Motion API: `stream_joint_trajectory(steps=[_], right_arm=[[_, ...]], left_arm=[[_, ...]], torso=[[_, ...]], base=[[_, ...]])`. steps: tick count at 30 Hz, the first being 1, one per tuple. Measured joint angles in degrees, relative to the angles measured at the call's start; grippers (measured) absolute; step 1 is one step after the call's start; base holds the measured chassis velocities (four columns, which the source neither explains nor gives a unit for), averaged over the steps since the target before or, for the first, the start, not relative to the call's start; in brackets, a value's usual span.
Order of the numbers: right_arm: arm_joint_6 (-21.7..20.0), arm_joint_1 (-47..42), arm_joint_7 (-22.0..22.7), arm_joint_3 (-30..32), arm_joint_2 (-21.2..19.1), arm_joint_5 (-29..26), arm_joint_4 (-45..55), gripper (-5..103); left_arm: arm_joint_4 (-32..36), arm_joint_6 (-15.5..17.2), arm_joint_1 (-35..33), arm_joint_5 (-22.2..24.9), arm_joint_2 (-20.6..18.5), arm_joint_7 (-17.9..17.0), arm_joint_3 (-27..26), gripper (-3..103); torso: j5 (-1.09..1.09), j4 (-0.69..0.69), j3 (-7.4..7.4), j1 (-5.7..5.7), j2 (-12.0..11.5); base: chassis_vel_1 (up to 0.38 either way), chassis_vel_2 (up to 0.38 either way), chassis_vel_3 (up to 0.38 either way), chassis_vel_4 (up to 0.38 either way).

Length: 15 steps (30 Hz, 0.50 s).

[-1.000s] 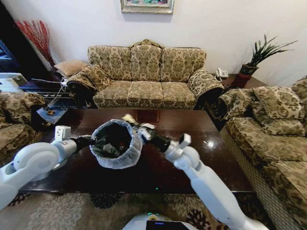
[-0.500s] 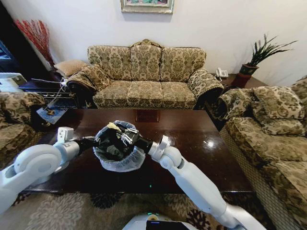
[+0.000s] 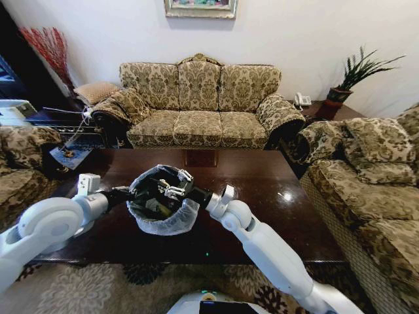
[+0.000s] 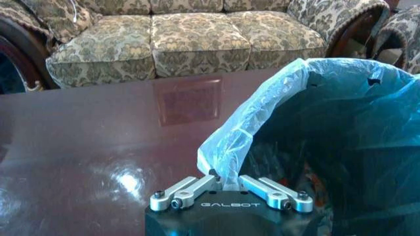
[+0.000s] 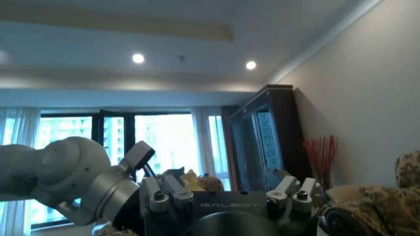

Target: Move to the front of the table and place the trash on the table into the trash bin.

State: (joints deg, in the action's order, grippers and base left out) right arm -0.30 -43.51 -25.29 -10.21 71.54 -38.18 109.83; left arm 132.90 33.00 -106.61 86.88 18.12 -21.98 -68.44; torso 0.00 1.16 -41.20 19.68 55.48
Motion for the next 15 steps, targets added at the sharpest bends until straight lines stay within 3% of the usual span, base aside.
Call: stream_joint_trajectory(steps=[1,4,10,13,15], right_arm=[[0.0,0.0,0.0,0.0,0.0,0.0,0.0,78],[0.5,-0.1,0.0,0.1,0.0,1.0,0.3,93],[2.9,-0.1,1.7,-0.4,0.5,4.2,-0.2,100],[3.4,0.0,7.1,-0.9,1.1,9.7,-0.6,100],[-0.6,-0.1,12.1,-1.1,1.4,15.0,0.2,100]], left_arm=[[0.0,0.0,0.0,0.0,0.0,0.0,0.0,0],[0.3,0.0,0.0,0.0,0.0,-0.2,-0.1,0],[0.7,0.0,-0.2,0.0,0.2,-0.3,-0.1,0],[0.8,0.1,-0.4,0.0,0.5,-0.3,0.0,0],[0.9,0.1,-0.4,0.0,0.4,-0.3,0.2,0]], torso=[[0.0,0.0,0.0,0.0,0.0],[0.01,0.0,0.0,0.0,0.0],[0.0,0.0,0.0,0.0,0.0],[0.0,0.0,0.0,0.0,0.0],[0.0,0.01,0.0,0.0,0.0]], base=[[0.0,0.0,0.0,0.0],[0.0,0.0,0.0,0.0],[0.0,0.0,0.0,0.0],[0.0,0.0,0.0,0.0],[0.0,0.0,0.0,0.0]])
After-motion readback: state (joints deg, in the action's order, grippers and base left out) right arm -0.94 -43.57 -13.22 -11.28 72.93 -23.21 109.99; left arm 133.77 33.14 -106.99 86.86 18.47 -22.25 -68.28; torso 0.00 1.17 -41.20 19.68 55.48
